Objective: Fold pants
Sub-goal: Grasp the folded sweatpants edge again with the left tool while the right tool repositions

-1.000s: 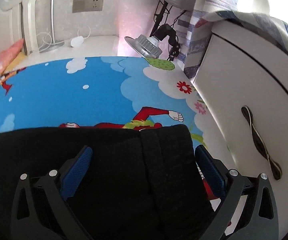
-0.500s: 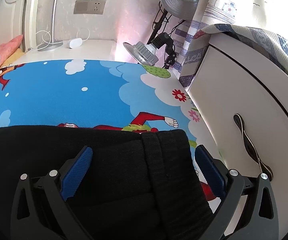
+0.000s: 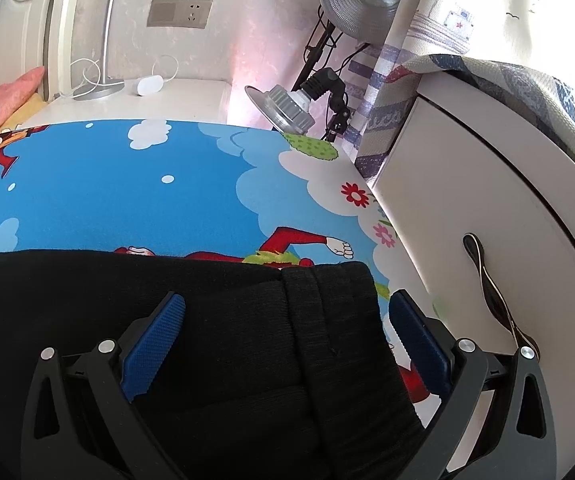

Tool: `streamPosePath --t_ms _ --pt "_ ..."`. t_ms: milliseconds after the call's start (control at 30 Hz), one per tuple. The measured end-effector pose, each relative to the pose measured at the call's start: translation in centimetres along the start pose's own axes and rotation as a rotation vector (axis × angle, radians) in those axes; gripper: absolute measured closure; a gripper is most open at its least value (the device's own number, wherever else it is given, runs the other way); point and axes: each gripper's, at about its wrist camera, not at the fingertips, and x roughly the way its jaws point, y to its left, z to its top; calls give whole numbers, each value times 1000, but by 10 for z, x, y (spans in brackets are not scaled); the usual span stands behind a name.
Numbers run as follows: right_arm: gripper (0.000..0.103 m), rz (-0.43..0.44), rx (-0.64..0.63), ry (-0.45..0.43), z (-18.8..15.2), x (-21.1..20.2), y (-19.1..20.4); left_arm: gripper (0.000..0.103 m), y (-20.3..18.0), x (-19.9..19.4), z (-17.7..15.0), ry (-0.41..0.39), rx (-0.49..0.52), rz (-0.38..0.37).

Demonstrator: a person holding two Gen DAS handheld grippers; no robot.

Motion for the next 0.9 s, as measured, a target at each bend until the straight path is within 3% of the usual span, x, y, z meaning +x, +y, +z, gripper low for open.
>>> streamPosePath --t_ms 100,167,267,333,400,433,533,567,600,667,733,833,900 --pt "5 10 9 8 0 1 -2 34 50 7 8 -3 -80 140" --pt "5 -6 -5 8 0 1 1 34 86 5 11 -48 -134 241" --pt "5 -43 -32 0 0 -1 7 23 143 -15 -1 -145 -266 452" --pt "5 -59 -44 -7 -1 -2 10 22 180 -28 -15 -175 -402 481" --pt "5 -69 -52 -12 -2 -3 10 26 212 -49 -32 -251 -485 401" --pt "5 -68 -48 -15 -1 -4 9 27 219 -58 -39 -281 -474 348" --pt "6 -117 -17 -65 1 -15 5 30 219 -78 -55 -332 -353 145" --pt "6 -190 -19 -114 6 -28 9 30 217 -78 -59 -324 -301 107" --pt "6 -201 -16 -156 10 -41 13 30 211 -76 -65 -304 -218 71" --pt "5 -84 24 -252 26 -84 29 29 208 -68 -77 -266 -143 75" --pt "5 78 25 -303 37 -120 55 30 222 -60 -87 -244 -186 75" --pt "5 436 -53 -271 47 -165 119 29 243 -54 -98 -245 -299 80" --pt "5 633 -119 -248 43 -192 173 24 254 -40 -111 -220 -367 33"
